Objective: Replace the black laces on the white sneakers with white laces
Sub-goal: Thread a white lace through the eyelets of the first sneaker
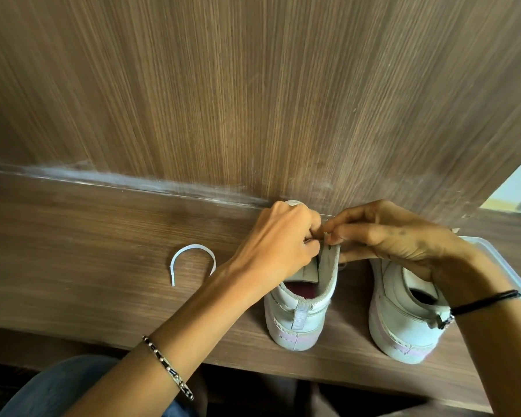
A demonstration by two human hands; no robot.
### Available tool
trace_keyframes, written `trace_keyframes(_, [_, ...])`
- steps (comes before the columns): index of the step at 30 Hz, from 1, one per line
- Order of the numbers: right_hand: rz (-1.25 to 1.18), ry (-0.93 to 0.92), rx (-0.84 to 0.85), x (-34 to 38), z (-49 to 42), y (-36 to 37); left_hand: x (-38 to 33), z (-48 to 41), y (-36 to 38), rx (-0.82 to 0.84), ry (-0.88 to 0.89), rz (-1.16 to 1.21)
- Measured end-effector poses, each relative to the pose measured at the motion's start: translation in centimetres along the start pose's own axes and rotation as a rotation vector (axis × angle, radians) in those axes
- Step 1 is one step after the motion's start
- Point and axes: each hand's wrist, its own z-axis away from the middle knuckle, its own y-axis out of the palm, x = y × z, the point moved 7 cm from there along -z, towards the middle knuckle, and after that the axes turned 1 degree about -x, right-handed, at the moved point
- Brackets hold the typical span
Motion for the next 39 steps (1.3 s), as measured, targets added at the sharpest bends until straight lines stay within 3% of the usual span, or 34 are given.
trace_keyframes(5, [-0.014,-0.024,0.044,-0.1,0.1,0.1,0.5,0.3,-0.2,-0.029,-0.032,0.020])
trace_keyframes(10, [0.281,-0.170,0.083,0.9,0.7,-0.4,1.1,0.5,-0.1,-0.004,-0.086,0.068])
trace_keyframes(15, [0.375,-0.260,0.047,1.3,0.4,-0.2,1.5,0.5,-0.4,-0.024,-0.091,0.116])
trace_keyframes(23, [0.460,-0.182,0.041,0.7,0.4,0.2,2.0,0.8,-0.3,-0.053,-0.065,0.160])
trace_keyframes(30, [0.666,-0.304,-0.135,1.8,1.2,0.2,3.3,0.6,-0.2,0.170,-0.030,0.121])
trace_keyframes(36, [0.324,-0.381,-0.311,1.8,2.5,-1.9,4.4,1.1,0.7,0.305,-0.132,0.130])
trace_keyframes(39, [-0.141,-0.429,-0.427,2.1,2.7,-2.9,4.3,1.2,0.8,0.322,-0.148,0.161])
